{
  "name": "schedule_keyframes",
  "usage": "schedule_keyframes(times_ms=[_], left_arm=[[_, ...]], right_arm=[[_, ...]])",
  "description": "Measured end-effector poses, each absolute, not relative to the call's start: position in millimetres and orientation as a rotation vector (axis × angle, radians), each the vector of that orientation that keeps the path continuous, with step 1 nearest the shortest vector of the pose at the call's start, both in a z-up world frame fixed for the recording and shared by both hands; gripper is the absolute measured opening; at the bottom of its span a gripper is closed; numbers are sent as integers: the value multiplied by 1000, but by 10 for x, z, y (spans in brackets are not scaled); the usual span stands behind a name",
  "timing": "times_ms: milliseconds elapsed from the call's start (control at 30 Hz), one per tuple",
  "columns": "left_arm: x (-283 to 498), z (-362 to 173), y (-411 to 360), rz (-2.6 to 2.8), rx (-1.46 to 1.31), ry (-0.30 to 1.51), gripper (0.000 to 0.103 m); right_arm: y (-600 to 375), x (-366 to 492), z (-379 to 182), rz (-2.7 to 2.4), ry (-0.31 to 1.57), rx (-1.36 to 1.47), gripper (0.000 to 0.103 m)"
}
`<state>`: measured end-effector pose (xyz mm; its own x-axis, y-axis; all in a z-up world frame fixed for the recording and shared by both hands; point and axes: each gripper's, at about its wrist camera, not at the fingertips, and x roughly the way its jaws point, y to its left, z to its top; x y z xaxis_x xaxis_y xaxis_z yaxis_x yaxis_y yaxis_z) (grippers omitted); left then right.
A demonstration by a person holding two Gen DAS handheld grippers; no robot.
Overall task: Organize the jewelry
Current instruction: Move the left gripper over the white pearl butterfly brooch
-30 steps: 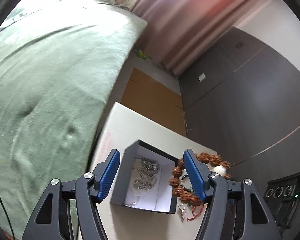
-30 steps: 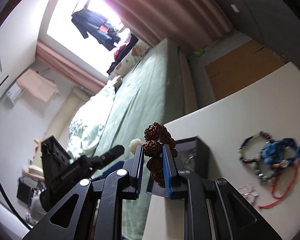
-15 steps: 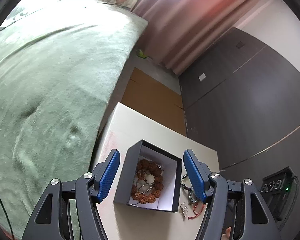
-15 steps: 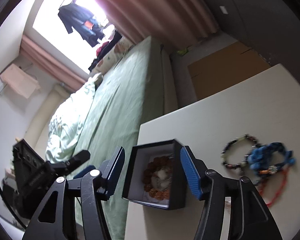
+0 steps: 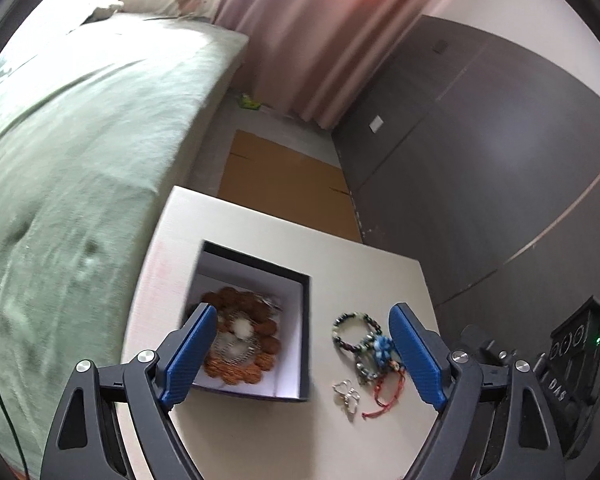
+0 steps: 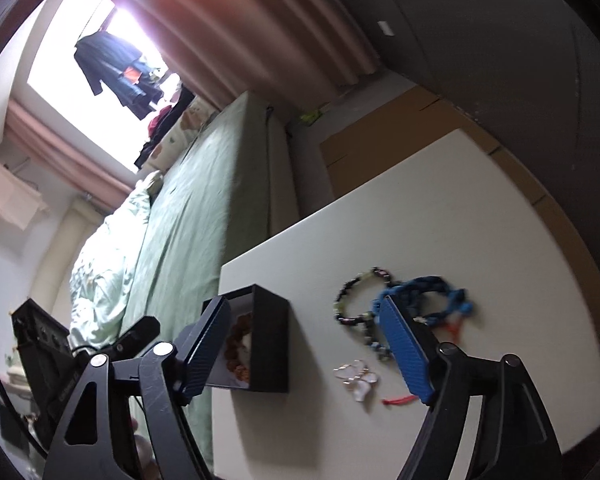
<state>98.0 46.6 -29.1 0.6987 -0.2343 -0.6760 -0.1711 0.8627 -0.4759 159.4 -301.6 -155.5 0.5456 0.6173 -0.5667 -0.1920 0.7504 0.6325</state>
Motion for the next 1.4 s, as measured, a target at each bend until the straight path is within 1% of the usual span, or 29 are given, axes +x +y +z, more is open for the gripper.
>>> schedule_keyframes(times_ms=[100, 133, 167, 200, 233, 333, 633, 800, 1033, 1100, 1167, 1400], left_arm=[[964, -304, 322, -42, -519, 812, 88], [958, -306, 274, -45, -511, 812, 88], [950, -309, 221, -49, -503, 811, 88], [937, -311, 174, -52, -495, 808, 88], [931, -310, 146, -54, -490, 806, 88], [913, -317, 21, -67, -471, 801, 88], [869, -354, -258, -102, -442, 805, 88], [872, -428, -399, -121, -432, 842, 88], [961, -555, -513, -111, -412, 892, 87], [995, -610, -570, -127, -401, 910, 83], [1049, -687, -654, -128, -364, 951, 74], [1176, -1013, -838, -127, -286, 1072, 66]], right_arm=[[-3169, 1563, -1551, 488, 870, 552, 80], [-3240, 1547, -1548, 469, 869, 552, 82], [-3273, 1537, -1535, 460, 869, 553, 85], [-3326, 1526, -1538, 454, 870, 556, 93], [-3389, 1513, -1545, 448, 872, 560, 98], [-3527, 1465, -1566, 415, 882, 548, 103], [-3859, 1376, -1584, 393, 885, 565, 103], [-4013, 1338, -1565, 371, 866, 540, 103], [-4126, 1402, -1659, 363, 900, 526, 103], [-4138, 1429, -1683, 360, 910, 530, 103], [-4136, 1465, -1710, 352, 920, 528, 103], [-4077, 1530, -1776, 361, 949, 537, 103]])
